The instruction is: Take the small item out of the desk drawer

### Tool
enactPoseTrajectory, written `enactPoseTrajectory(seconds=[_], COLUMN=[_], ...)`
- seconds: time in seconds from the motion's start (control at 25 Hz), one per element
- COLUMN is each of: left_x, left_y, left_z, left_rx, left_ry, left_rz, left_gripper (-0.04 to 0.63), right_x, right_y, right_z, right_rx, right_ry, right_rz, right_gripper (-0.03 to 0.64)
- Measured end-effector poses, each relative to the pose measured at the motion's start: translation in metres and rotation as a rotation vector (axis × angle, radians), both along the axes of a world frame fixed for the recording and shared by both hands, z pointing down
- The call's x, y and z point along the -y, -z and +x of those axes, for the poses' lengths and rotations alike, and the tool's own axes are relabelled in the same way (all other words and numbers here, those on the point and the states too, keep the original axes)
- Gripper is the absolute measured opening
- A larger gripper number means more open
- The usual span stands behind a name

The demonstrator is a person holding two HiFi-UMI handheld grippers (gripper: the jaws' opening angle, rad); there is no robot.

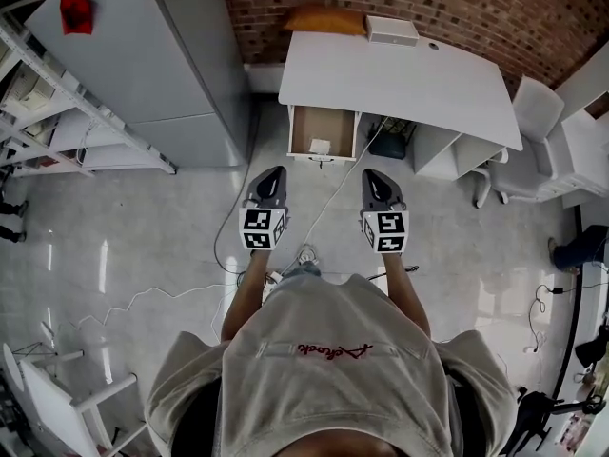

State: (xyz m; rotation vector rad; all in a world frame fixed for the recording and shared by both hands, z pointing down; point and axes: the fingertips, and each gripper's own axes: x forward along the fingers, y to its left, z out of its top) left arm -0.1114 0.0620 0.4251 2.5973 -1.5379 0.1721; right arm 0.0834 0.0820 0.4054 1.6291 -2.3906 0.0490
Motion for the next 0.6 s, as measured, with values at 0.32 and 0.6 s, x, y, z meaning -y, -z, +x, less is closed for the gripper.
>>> enactPoseTrajectory(seconds=[0.32,0.6], left_x=[0.06,0.087], left_y=[-0.001,-0.008], left_z=[-0.02,-0.033], left_rx=[-0.014,-0.015], left_ry=[-0.002,-0.008], left_rz=[-0.005,-0.016], left_gripper=[0.009,0.009], right_x=[0.058,0.087], right_y=[0.001,-0.002], right_z=[-0.021,-0.035], right_rx=[-0.018,-0.028], right_ry=[0.005,0.008], right_rz=[-0.009,-0.012], right_gripper=[0.012,0.011])
